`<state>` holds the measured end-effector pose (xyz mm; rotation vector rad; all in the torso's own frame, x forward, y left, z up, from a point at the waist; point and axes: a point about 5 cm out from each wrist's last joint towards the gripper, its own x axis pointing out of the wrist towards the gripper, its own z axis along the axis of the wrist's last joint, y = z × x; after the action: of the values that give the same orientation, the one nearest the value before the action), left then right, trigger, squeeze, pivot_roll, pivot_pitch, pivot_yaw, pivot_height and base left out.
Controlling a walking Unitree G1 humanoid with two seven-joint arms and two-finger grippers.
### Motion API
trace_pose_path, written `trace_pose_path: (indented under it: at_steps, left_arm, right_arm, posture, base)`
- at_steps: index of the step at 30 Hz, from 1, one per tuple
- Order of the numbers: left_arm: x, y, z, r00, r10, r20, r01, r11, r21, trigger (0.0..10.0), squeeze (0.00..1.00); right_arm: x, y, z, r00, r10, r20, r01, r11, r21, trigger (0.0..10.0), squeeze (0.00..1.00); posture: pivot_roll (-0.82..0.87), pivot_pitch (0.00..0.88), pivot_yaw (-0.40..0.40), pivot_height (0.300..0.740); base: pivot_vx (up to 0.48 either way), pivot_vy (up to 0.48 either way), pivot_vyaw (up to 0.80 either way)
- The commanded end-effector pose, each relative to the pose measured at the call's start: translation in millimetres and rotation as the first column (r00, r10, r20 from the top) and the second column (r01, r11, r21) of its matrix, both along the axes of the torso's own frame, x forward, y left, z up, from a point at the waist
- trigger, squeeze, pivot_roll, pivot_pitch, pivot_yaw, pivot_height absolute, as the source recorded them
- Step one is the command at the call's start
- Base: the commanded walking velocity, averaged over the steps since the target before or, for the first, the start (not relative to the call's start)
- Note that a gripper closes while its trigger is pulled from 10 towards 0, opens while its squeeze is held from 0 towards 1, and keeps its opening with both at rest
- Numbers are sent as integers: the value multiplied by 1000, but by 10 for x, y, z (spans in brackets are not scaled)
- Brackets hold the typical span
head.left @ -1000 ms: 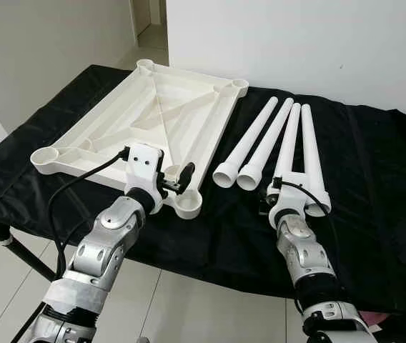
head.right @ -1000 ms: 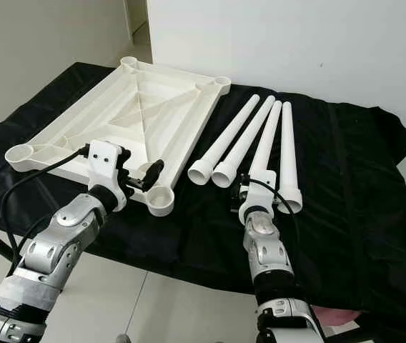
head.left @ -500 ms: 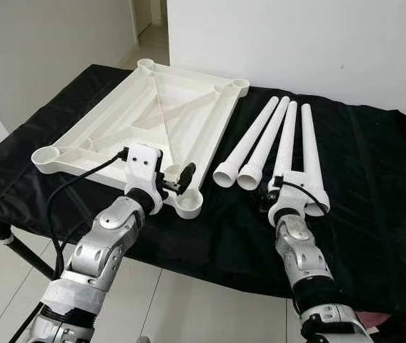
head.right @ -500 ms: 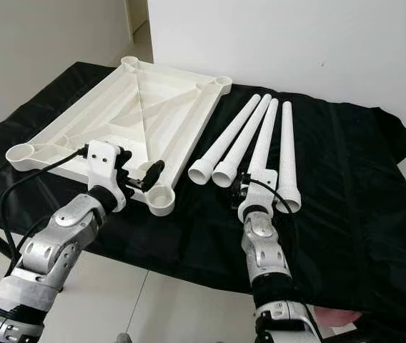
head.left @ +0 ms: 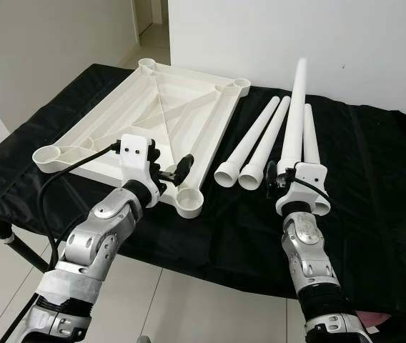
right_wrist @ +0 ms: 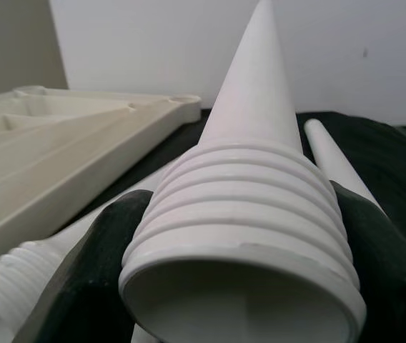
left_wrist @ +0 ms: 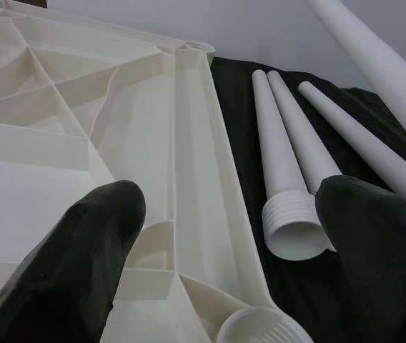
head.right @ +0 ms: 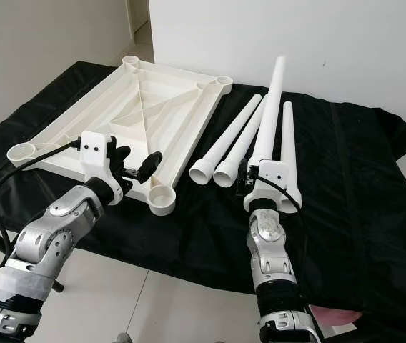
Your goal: Building children table
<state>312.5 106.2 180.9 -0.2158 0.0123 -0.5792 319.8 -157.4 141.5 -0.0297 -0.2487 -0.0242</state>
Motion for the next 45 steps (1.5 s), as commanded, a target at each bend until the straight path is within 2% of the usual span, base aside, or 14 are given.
trace_pose_path:
  at_steps: [1, 3, 4, 5, 6, 8, 11, 16, 17, 20, 26, 32, 38, 45]
  left_arm:
    - [-97, -119, 58, 938, -342, 55, 344, 939, -27, 10000, 1000]
    - [-70, -139, 116, 926, -373, 55, 375, 926, -44, 10000, 1000]
    - [-35, -150, 172, 920, -388, 58, 392, 918, -63, 10000, 886]
    - [-35, -150, 172, 920, -388, 58, 392, 918, -63, 10000, 886]
    - [-9, -156, 208, 917, -393, 62, 397, 915, -74, 10000, 0]
    - [85, -178, 323, 896, -442, 49, 445, 888, -116, 10000, 0]
    - [160, -196, 427, 881, -471, 43, 471, 867, -162, 10000, 0]
    - [232, -217, 501, 865, -502, 15, 495, 848, -189, 10000, 0]
    - [260, -224, 532, 854, -521, -5, 506, 832, -227, 10000, 0]
    - [311, -243, 591, 842, -539, -22, 516, 816, -263, 10000, 0]
    - [336, -265, 626, 832, -554, -31, 525, 804, -278, 10000, 0]
    - [451, -327, 740, 818, -573, -44, 537, 789, -299, 10000, 0]
    - [498, -334, 815, 821, -570, -36, 531, 784, -323, 10000, 0]
    - [627, -292, 1097, 835, -550, 7, 505, 762, -405, 10000, 0]
  right_arm:
    - [-26, 61, 48, 998, 47, 45, -46, 999, -25, 10000, 0]
    - [-37, 110, 56, 994, 94, 58, -92, 995, -44, 10000, 0]
    - [-47, 146, 67, 989, 131, 72, -127, 990, -57, 10000, 0]
    - [-47, 146, 67, 989, 131, 72, -127, 990, -57, 10000, 0]
    - [-48, 163, 76, 985, 150, 80, -145, 987, -63, 10000, 0]
    - [-59, 262, 125, 964, 245, 105, -236, 967, -96, 10000, 0]
    - [-71, 341, 152, 940, 320, 116, -306, 944, -124, 10000, 0]
    - [-86, 423, 170, 912, 391, 123, -369, 914, -167, 10000, 0]
    - [-99, 465, 184, 897, 424, 128, -398, 898, -186, 10000, 0]
    - [-121, 546, 198, 870, 475, 131, -440, 869, -228, 10000, 0]
    - [-136, 601, 200, 851, 508, 130, -468, 847, -251, 10000, 0]
    - [-175, 711, 198, 814, 567, 127, -517, 806, -287, 10000, 0]
    - [-186, 729, 194, 806, 579, 126, -527, 797, -295, 10000, 0]
    - [-229, 757, 159, 799, 589, 122, -528, 784, -325, 10000, 0]
  posture:
    - [-10, 0, 0, 740]
    - [-7, 0, -4, 740]
    - [-6, 0, -6, 740]
    - [-6, 0, -6, 740]
    - [-4, 0, -9, 740]
    - [-3, 0, -12, 740]
    - [-4, 0, -10, 740]
    - [-5, 0, -9, 740]
    - [-5, 0, -8, 740]
    - [-6, 0, -5, 740]
    - [-9, 0, -1, 740]
    - [-14, 0, 6, 740]
    - [-15, 0, 7, 740]
    - [-25, 0, 22, 740]
  base:
    - [0, 0, 0]
    - [0, 0, 0]
    - [0, 0, 0]
    - [0, 0, 0]
    - [0, 0, 0]
    - [0, 0, 0]
    - [0, 0, 0]
    - [0, 0, 0]
    - [0, 0, 0]
    - [0, 0, 0]
    - [0, 0, 0]
    - [0, 0, 0]
    - [0, 0, 0]
    - [0, 0, 0]
